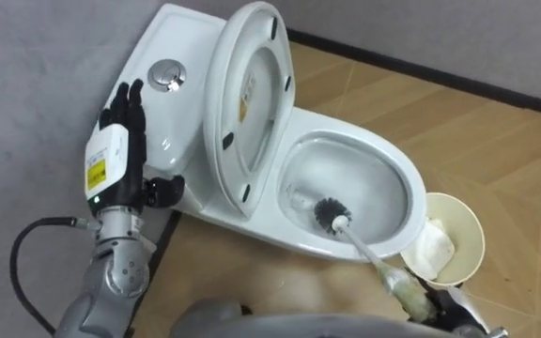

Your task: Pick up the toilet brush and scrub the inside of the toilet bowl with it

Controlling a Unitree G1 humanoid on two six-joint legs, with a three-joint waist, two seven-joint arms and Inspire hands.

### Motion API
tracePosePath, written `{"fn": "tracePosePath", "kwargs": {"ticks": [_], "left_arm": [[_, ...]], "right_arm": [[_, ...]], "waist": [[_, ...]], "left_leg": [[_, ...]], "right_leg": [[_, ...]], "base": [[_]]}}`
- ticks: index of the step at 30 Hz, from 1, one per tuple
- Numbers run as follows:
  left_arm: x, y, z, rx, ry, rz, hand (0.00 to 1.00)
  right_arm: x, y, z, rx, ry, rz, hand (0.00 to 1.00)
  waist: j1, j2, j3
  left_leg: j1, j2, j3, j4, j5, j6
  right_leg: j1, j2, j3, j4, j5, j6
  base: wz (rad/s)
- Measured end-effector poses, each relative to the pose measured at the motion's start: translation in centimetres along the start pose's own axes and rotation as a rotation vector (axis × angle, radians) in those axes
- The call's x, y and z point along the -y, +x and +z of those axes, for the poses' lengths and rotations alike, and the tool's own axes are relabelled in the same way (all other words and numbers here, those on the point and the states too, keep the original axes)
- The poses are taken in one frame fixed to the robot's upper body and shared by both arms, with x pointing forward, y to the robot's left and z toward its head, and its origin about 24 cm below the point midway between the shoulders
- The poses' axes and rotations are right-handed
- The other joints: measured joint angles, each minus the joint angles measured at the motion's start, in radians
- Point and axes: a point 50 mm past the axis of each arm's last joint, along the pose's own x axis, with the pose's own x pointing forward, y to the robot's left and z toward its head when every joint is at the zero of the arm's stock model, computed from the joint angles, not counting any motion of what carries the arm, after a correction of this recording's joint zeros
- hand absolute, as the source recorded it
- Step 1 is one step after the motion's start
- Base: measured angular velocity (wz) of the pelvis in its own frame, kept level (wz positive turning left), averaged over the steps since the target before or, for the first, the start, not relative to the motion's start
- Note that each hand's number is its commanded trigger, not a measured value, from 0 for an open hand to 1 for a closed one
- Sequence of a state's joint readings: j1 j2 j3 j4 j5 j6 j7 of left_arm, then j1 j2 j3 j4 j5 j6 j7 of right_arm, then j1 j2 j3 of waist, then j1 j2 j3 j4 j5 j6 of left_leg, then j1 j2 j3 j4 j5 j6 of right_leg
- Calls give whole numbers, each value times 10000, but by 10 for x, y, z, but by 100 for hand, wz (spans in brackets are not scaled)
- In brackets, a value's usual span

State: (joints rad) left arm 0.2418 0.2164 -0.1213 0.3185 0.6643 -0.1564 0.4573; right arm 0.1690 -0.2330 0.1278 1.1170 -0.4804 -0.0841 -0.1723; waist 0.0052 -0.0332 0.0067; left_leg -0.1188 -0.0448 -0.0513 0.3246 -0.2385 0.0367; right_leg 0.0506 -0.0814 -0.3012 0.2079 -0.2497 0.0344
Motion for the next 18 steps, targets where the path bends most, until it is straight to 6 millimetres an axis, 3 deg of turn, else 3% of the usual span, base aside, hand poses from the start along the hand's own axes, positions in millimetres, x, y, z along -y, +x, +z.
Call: {"fn": "tracePosePath", "kwargs": {"ticks": [6,13,16,18], "left_arm": [[5,-5,-1,-57,36,-387,0],[7,-3,-2,62,369,-665,0],[5,8,5,542,482,-671,0],[2,15,7,964,631,-721,0]], "right_arm": [[2,-1,1,161,-964,-342,100],[13,4,11,477,-2305,-978,100],[25,9,24,726,-2825,-1351,100],[45,14,37,1114,-3311,-1858,100]], "waist": [[66,-152,-105],[444,-357,-82],[638,-396,-57],[815,-462,-9]], "left_leg": [[13,-9,96,-43,4,4],[-117,5,145,24,6,4],[-546,7,-10,307,6,3],[-962,25,-138,522,12,-5]], "right_leg": [[-6,5,55,-17,3,-5],[-165,10,68,110,3,-5],[-385,40,-93,144,23,-38],[-674,81,-189,153,67,-104]], "base": [[-3],[-1],[14],[13]]}}
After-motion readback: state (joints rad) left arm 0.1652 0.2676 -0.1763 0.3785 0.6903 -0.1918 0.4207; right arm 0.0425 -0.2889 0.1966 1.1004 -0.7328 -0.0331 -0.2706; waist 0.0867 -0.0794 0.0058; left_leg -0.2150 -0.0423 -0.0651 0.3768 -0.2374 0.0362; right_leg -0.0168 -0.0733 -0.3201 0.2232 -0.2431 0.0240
